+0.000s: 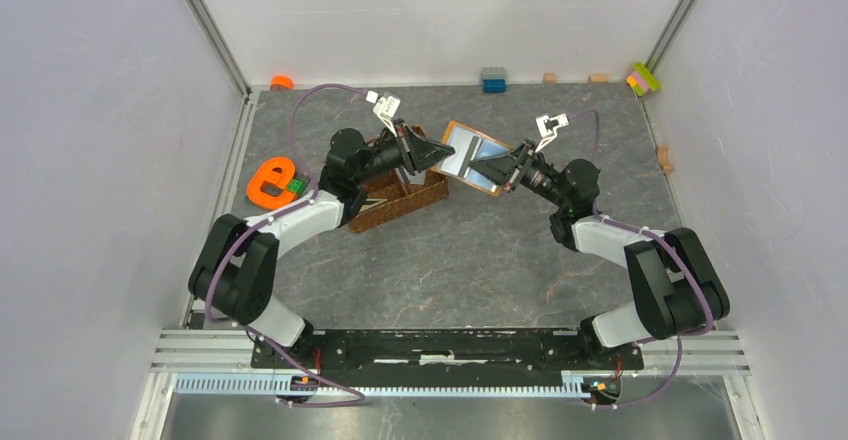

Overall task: Take the credit cards out of the card holder
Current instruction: Remove the credit card from the card holder.

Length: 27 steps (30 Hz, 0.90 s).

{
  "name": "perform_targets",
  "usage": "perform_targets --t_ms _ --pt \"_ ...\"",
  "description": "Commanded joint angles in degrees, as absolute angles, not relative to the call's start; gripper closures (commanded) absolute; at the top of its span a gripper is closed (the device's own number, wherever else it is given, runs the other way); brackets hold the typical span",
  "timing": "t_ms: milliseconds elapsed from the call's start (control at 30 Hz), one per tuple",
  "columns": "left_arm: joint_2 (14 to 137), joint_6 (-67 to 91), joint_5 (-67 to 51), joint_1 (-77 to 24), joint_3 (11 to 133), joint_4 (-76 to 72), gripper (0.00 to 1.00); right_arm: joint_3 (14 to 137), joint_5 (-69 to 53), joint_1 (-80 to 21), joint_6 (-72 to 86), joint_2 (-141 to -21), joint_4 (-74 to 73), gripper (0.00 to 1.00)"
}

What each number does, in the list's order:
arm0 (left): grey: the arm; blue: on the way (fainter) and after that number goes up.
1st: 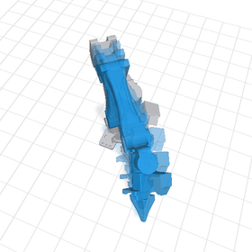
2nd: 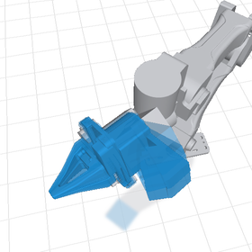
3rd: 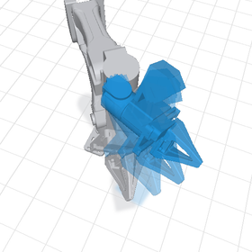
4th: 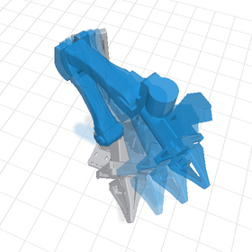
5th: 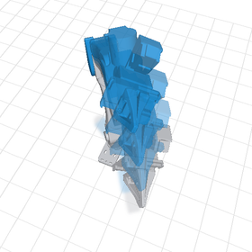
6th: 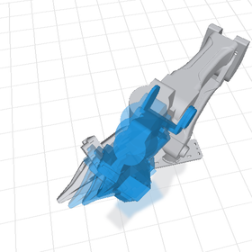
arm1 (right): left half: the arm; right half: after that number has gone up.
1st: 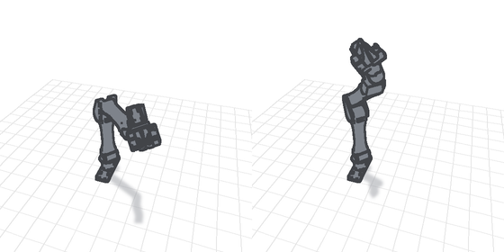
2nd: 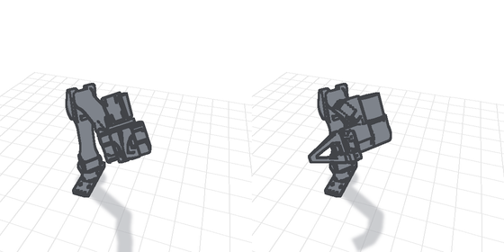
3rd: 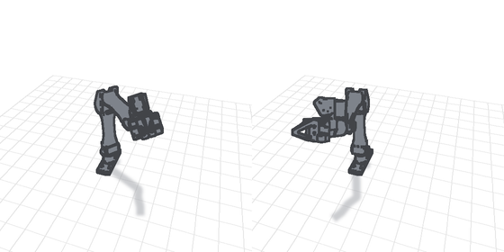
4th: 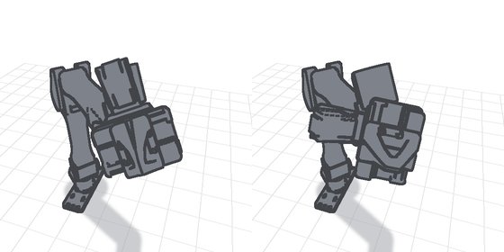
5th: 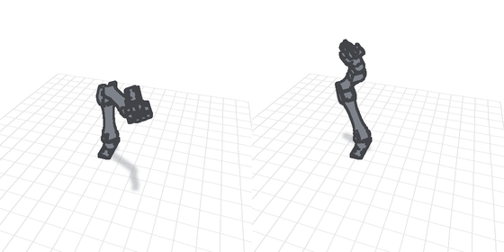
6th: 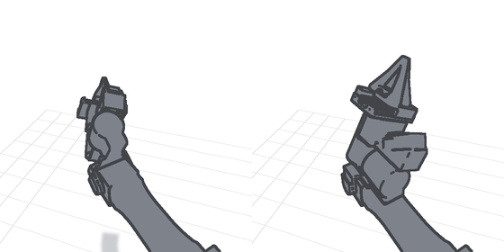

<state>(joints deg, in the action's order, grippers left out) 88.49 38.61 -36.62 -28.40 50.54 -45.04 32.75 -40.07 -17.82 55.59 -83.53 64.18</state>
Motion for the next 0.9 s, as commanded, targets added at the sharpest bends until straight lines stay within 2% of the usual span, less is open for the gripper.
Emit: perform_targets --t_ms 0,200,367,467,600,633,700,867 --pt "91.5 43.2 -43.0 -28.1 49.7 -46.7 0.91 35.5 -39.6 -18.0 54.8 -82.1 70.1 1.0" --pt "93.8 52.4 -46.4 -24.7 47.2 -59.5 0.98 35.7 -38.3 -16.7 52.6 -82.1 66.0 1.0" --pt "94.2 53.9 -46.7 -24.4 46.9 -61.7 0.98 36.0 -39.1 -16.5 52.8 -82.5 66.3 0.99" --pt "93.5 54.1 -45.9 -24.3 46.1 -62.5 0.98 36.0 -40.8 -16.5 54.6 -83.1 68.9 0.76" --pt "92.6 53.6 -41.8 -24.3 44.6 -62.7 0.98 35.7 -42.2 -16.6 56.3 -82.9 71.1 0.67" --pt "92.4 53.5 -40.6 -24.3 44.1 -62.6 0.98 35.6 -42.2 -16.8 55.8 -82.3 70.8 0.61" --pt "92.2 53.4 -38.4 -24.3 43.4 -62.7 0.98 36.0 -42.0 -17.4 53.6 -81.1 67.9 0.51" --pt "92.1 53.3 -35.9 -24.4 42.3 -63.6 0.98 38.3 -41.3 -19.9 48.2 -80.5 60.3 0.38"
